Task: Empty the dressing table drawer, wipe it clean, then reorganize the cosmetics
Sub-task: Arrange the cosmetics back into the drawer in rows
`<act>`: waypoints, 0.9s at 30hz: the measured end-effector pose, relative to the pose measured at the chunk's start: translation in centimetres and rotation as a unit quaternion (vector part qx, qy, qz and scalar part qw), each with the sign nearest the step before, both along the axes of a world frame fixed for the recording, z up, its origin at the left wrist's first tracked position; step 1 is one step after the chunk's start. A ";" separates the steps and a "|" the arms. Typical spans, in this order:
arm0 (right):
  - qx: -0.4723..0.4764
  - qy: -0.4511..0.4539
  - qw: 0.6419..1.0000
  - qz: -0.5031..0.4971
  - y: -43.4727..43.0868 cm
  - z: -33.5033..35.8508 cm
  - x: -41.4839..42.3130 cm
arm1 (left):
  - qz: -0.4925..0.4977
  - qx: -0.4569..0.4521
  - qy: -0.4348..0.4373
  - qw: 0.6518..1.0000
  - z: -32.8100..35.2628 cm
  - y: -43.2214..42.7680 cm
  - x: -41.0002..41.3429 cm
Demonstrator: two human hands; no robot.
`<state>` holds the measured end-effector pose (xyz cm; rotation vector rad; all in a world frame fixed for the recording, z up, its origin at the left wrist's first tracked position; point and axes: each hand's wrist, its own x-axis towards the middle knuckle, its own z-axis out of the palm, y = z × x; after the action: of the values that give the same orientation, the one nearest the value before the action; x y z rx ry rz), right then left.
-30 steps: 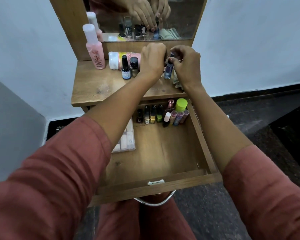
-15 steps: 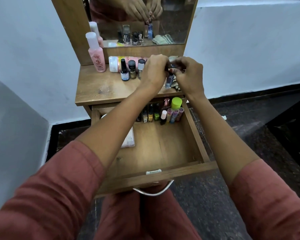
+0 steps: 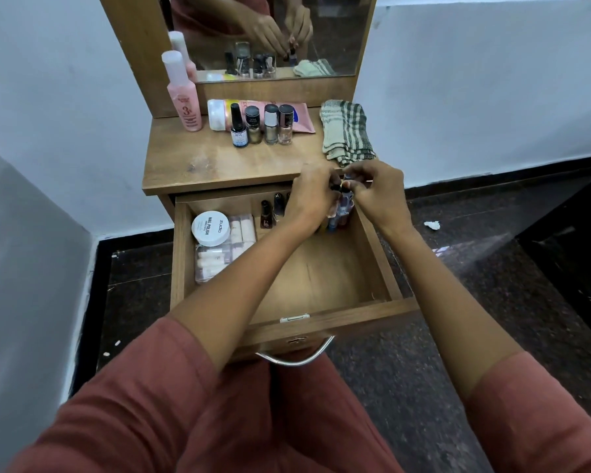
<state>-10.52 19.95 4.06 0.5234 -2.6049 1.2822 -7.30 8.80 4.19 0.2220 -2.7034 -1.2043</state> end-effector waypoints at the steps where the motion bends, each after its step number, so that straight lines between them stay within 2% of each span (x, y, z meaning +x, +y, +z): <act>1: 0.002 -0.005 1.000 -0.002 0.2 -0.4 0.0 | -0.001 0.000 -0.012 1.000 -0.5 0.2 -0.1; 10: 0.063 -0.032 0.998 -0.003 1.6 -3.6 -0.1 | -0.003 -0.025 -0.077 0.997 -3.9 2.0 0.0; 19: 0.110 -0.034 0.993 0.004 1.8 -5.0 -0.3 | -0.035 -0.053 -0.004 0.998 -6.1 2.6 0.5; 27: 0.134 -0.041 0.990 0.005 1.8 -5.1 -0.4 | -0.024 -0.059 0.012 0.998 -6.4 2.7 0.3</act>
<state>-10.92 21.73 -0.99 0.5350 -2.8666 0.9791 -6.99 11.46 -2.21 0.1254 -2.7615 -1.0481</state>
